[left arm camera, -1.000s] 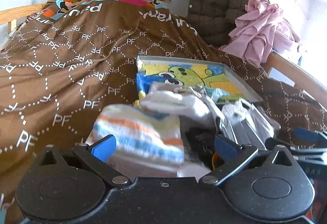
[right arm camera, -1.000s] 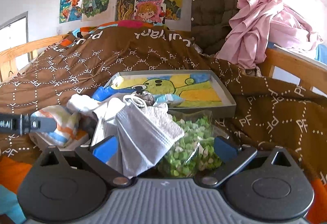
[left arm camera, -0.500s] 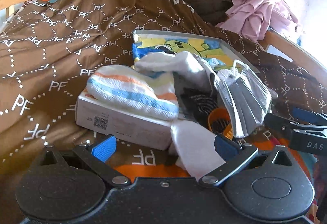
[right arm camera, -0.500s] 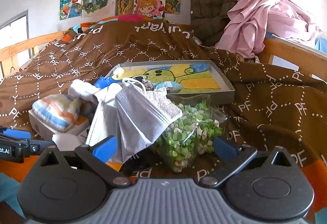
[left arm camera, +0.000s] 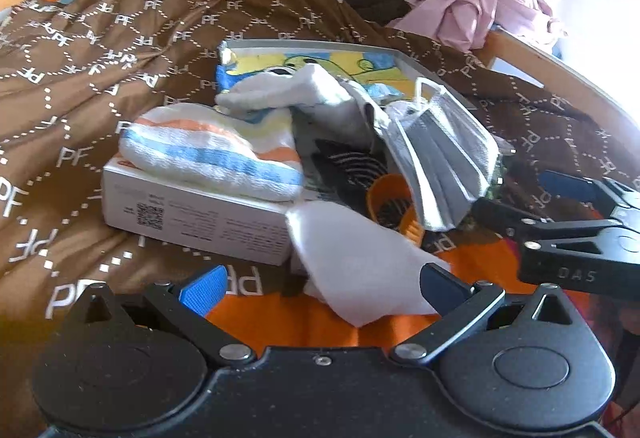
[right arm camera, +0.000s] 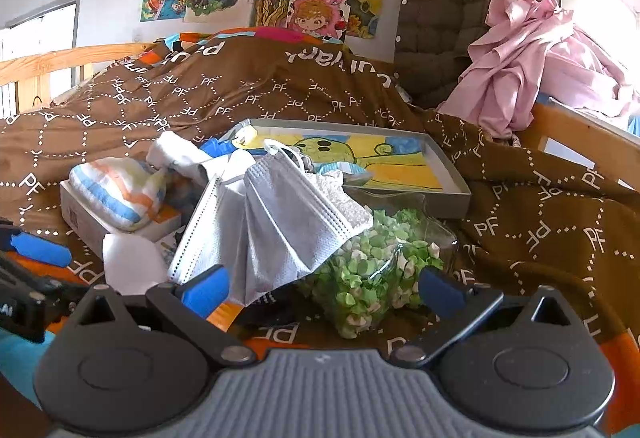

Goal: Organize soft objects
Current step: 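Move both tools back over the pile of items, then grasp the grey face mask with the right tool while the left tool grasps the white cloth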

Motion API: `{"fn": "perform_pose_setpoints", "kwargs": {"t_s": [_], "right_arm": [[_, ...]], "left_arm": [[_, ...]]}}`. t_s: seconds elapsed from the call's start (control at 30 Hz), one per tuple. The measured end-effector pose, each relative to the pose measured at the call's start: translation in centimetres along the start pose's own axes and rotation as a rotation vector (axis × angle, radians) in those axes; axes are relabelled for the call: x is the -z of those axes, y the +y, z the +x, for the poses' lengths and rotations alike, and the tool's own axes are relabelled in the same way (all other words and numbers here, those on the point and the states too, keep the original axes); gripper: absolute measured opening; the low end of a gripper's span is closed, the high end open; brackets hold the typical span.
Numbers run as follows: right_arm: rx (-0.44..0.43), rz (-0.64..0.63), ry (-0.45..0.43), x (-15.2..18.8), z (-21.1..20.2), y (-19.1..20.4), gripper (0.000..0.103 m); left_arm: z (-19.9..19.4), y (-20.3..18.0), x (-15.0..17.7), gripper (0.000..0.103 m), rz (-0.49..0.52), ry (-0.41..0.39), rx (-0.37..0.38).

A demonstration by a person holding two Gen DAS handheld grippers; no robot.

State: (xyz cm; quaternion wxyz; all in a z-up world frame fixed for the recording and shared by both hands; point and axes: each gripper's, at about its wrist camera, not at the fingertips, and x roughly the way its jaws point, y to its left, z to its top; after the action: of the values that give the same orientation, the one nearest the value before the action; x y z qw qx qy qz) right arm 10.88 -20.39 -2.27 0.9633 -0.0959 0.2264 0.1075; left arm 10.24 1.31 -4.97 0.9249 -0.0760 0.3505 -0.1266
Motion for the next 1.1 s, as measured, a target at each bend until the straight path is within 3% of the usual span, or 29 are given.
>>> {"fn": "perform_pose_setpoints", "kwargs": {"t_s": [0.3,0.47,0.97,1.1], "right_arm": [[-0.04,0.013,-0.012,0.1,0.4,-0.3,0.103],[-0.086,0.009,-0.041,0.0,0.2,-0.1,0.101],[-0.078,-0.015,-0.055,0.5,1.2,0.9,0.094],[-0.088,-0.021,-0.054,0.5,1.5,1.2,0.091]], "left_arm": [[0.2,-0.4,0.2,0.102,0.014,0.032,0.085],[0.5,-1.1,0.1,0.102,0.083,0.021,0.058],[1.2,-1.1,-0.4,0.094,0.115,0.019,0.103],[1.5,-1.0,-0.4,0.091,0.121,0.001,0.074]]}}
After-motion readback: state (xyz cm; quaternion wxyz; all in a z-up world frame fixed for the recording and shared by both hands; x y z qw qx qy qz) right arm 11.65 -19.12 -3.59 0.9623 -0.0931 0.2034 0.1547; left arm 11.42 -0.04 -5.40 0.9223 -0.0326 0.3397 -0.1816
